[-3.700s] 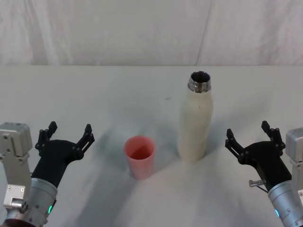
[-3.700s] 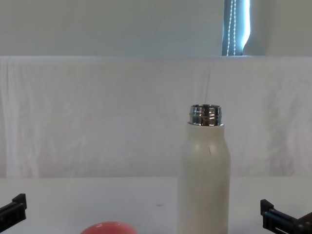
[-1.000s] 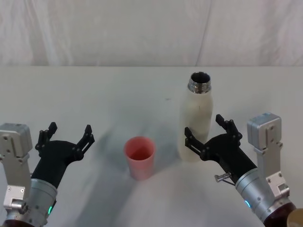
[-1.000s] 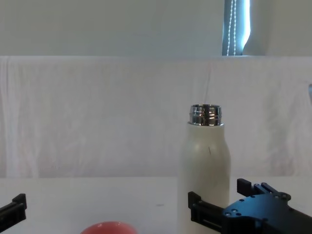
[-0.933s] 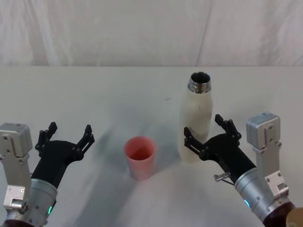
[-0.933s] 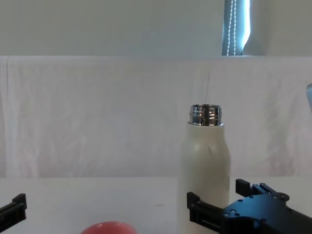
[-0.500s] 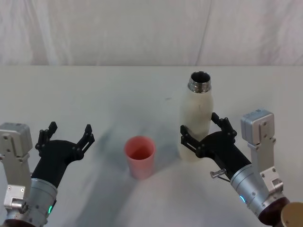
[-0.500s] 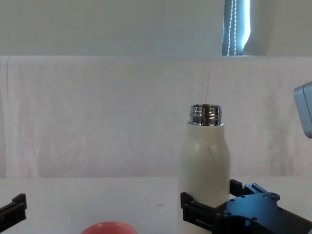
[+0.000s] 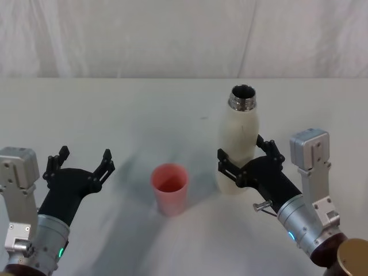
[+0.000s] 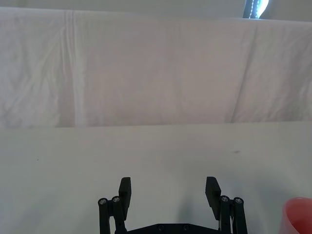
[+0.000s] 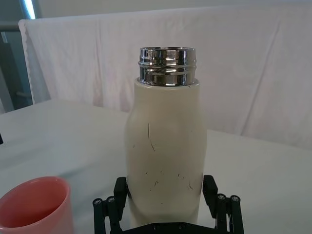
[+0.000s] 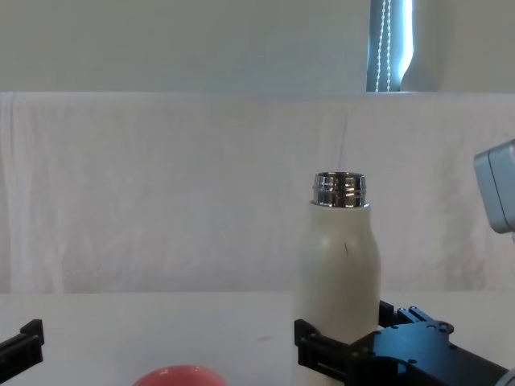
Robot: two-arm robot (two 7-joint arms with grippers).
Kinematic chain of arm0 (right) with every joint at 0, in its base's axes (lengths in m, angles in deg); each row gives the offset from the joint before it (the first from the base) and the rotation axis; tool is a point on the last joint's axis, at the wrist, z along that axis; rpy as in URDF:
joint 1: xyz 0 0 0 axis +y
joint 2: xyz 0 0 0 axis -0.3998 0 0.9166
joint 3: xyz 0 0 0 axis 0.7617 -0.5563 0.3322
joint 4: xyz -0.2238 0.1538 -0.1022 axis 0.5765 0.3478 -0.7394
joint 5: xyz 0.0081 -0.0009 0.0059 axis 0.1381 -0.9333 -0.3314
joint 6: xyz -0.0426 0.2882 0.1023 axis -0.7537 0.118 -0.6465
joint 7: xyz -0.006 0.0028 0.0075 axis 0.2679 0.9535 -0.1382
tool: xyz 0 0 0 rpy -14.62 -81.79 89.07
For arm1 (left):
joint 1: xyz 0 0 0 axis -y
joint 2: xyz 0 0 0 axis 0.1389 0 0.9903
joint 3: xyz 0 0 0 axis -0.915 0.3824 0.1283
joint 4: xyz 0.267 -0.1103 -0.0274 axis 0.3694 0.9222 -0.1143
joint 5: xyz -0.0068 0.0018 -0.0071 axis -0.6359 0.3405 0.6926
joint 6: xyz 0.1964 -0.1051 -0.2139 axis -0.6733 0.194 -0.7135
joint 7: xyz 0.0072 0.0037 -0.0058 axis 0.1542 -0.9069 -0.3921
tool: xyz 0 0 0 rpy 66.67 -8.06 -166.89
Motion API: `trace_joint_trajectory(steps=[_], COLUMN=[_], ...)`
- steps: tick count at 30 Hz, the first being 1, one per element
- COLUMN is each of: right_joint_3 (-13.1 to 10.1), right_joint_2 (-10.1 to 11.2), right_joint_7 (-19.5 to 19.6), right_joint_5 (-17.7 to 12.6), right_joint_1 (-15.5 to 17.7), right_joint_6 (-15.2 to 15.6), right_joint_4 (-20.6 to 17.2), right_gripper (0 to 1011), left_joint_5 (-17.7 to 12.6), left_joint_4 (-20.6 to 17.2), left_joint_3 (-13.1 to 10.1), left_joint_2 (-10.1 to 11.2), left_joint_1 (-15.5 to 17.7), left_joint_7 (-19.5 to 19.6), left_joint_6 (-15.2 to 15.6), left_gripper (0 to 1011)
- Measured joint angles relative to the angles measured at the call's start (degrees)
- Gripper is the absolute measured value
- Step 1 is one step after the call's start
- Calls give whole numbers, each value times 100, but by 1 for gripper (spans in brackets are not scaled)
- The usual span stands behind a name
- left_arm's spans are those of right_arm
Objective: Grasp the thermos with one hand and pour water into the cup lid.
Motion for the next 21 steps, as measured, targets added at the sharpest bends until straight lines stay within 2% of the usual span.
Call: trace_joint_trajectory(steps=[21], right_joint_3=[42], right_joint_2=[-88], right_joint_7=[-11], right_joint_5=[-136], right_joint_1=[-186], right_joint_6=[-2], right_joint_4=[243], right_gripper=[1001], left_joint_5=[0], left_joint_4=[0], left_joint_3=[0], left_joint_2=[0], left_joint_1=[0], left_joint_7=[0], left_joint_6=[0], left_gripper=[1001])
